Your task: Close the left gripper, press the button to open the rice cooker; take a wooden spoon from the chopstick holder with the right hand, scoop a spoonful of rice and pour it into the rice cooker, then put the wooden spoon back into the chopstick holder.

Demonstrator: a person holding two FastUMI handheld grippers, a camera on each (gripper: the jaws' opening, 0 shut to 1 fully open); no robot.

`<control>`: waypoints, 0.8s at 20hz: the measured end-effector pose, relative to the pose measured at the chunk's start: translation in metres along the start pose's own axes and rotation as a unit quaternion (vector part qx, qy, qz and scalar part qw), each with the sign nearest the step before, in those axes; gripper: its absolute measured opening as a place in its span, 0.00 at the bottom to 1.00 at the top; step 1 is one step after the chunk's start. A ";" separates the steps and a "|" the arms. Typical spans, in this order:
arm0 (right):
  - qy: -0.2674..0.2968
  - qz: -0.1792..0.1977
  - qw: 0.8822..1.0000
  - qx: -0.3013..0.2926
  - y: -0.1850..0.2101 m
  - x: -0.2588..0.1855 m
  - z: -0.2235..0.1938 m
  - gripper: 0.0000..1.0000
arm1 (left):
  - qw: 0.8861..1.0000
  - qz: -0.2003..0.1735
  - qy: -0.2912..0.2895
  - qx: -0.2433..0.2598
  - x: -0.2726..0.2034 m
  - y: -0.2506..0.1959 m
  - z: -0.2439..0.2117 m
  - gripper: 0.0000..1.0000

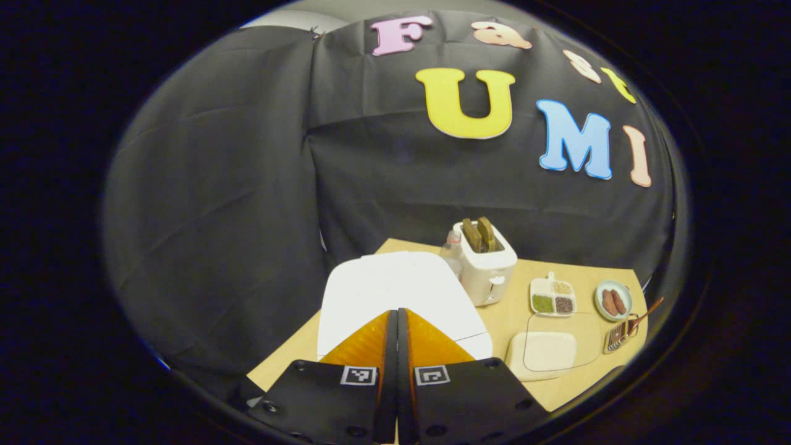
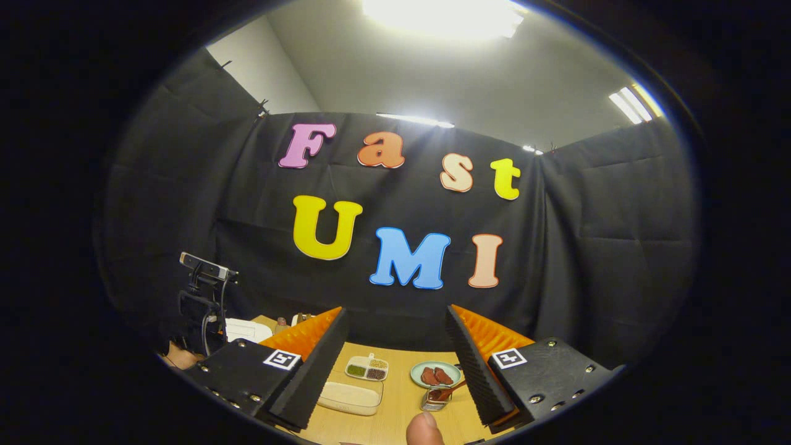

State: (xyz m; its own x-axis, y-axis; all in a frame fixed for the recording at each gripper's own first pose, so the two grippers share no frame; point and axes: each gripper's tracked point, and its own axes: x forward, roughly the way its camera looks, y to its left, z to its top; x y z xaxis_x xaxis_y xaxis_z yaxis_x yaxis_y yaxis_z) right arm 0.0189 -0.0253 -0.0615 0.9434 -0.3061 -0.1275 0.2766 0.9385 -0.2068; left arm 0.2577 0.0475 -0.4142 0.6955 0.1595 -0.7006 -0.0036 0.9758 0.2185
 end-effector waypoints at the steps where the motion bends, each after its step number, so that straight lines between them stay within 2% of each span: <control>1: 0.008 0.000 1.000 -0.004 0.003 0.001 -0.002 0.96 | 1.000 -0.001 0.023 0.003 0.016 -0.001 -0.011 0.08; 4: 0.019 -0.010 1.000 -0.021 -0.001 0.004 -0.005 0.96 | 0.998 0.008 0.061 0.019 0.057 -0.005 -0.036 0.08; 7: 0.032 -0.015 0.999 -0.035 -0.003 0.005 -0.011 0.97 | 0.996 0.010 0.089 0.028 0.071 -0.010 -0.053 0.08; 12: 0.040 -0.001 0.999 -0.032 0.005 0.004 -0.015 0.97 | 0.995 0.013 0.078 0.054 0.071 -0.011 -0.049 0.09; 13: 0.040 0.000 0.999 -0.032 0.006 0.004 -0.014 0.97 | 0.997 0.010 0.063 0.042 0.068 -0.011 -0.044 0.09; 15: 0.038 0.002 0.999 -0.029 0.006 0.001 -0.013 0.97 | 1.000 0.004 -0.002 0.011 0.058 -0.008 -0.016 0.09; 16: 0.037 0.002 0.999 -0.026 0.006 0.000 -0.013 0.96 | 0.999 0.009 -0.032 0.012 0.051 -0.002 -0.003 0.08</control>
State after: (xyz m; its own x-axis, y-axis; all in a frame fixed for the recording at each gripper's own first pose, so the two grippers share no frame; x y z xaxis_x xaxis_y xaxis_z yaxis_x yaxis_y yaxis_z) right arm 0.0183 -0.0222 -0.0748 0.9278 -0.3156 -0.1989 0.2615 0.9305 -0.2563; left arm 0.2914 0.0538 -0.4523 0.7396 0.1667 -0.6520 -0.0003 0.9689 0.2473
